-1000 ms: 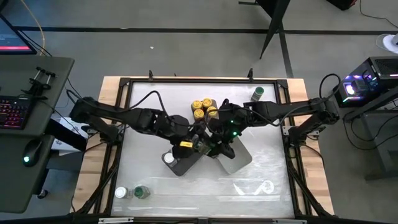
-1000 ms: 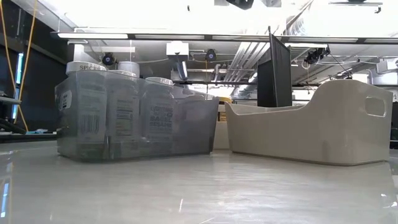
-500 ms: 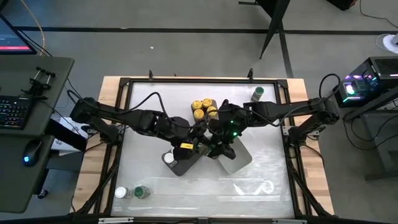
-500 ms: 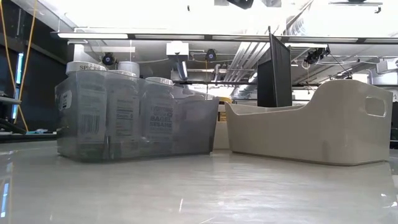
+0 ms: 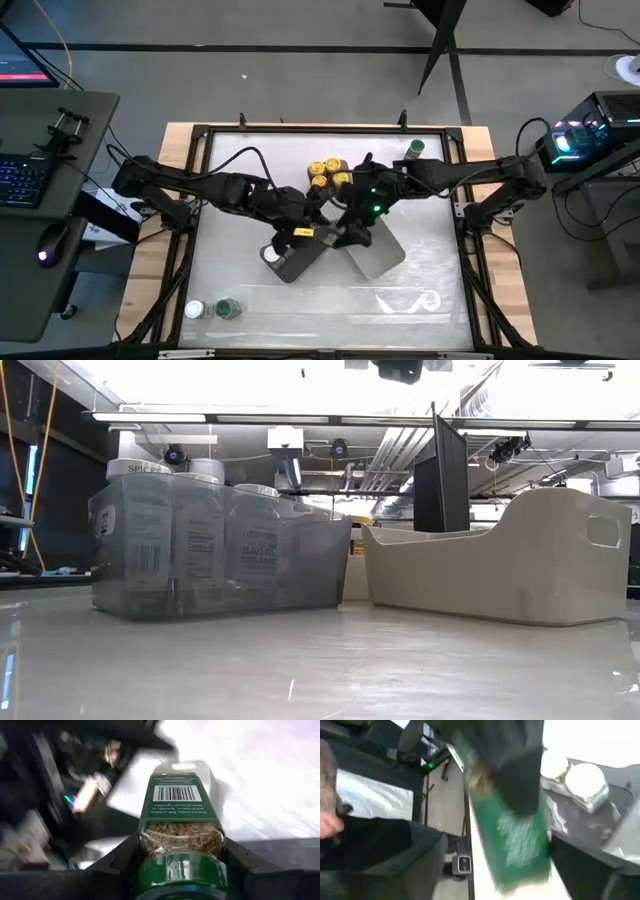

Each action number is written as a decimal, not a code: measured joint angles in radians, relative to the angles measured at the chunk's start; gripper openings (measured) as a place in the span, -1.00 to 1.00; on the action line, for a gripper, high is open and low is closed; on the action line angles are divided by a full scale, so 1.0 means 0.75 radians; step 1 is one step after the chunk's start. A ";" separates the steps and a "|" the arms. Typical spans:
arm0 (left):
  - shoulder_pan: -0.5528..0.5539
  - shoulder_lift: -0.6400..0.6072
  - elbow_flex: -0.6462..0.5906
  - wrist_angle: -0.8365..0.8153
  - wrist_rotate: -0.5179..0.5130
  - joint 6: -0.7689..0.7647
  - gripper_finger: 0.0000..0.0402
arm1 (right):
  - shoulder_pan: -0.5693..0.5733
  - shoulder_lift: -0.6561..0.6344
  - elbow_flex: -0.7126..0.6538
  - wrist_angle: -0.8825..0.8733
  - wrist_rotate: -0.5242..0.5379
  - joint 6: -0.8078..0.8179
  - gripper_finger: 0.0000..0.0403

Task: Sort spices by type
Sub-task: Put the bottom right green seasoning bottle into the gray bin

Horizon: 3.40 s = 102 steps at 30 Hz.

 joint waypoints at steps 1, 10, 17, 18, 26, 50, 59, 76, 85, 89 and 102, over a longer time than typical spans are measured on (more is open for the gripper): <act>0.010 -0.004 0.001 -0.046 -0.012 -0.031 -0.19 | -0.006 -0.015 0.000 -0.048 -0.009 -0.003 0.80; 0.157 0.001 -0.074 -0.191 0.000 -0.432 -0.19 | 0.049 -0.284 0.001 -0.592 0.428 0.083 0.84; 0.199 0.230 0.031 -0.063 0.035 -0.594 -0.19 | 0.223 -0.475 0.001 -0.860 0.876 0.420 0.82; 0.193 0.285 0.100 -0.097 0.042 -0.592 -0.19 | 0.244 -0.495 0.001 -0.892 0.928 0.472 0.82; 0.173 0.686 0.617 -0.340 0.104 -0.619 -0.19 | 0.340 -0.567 0.001 -1.032 1.165 0.682 0.82; 0.168 0.928 0.799 -0.593 0.097 -0.884 0.05 | 0.338 -0.554 0.001 -1.030 1.229 0.711 0.82; 0.175 0.953 0.798 -0.613 0.097 -0.919 0.20 | 0.338 -0.553 0.001 -1.029 1.229 0.735 0.82; 0.165 0.927 0.798 -0.556 0.197 -0.923 0.21 | 0.337 -0.553 0.001 -1.024 1.264 0.732 0.82; 0.230 0.634 0.779 -0.647 0.194 -0.889 0.20 | 0.345 -0.421 -0.002 -1.015 1.040 0.629 0.75; 0.309 0.377 0.667 -0.580 0.183 -0.870 0.08 | 0.373 -0.252 -0.002 -0.971 0.936 0.456 0.43; 0.355 -0.717 -0.315 -0.005 -0.044 -1.371 -0.93 | 0.363 0.055 -0.246 -0.711 0.590 0.011 -0.96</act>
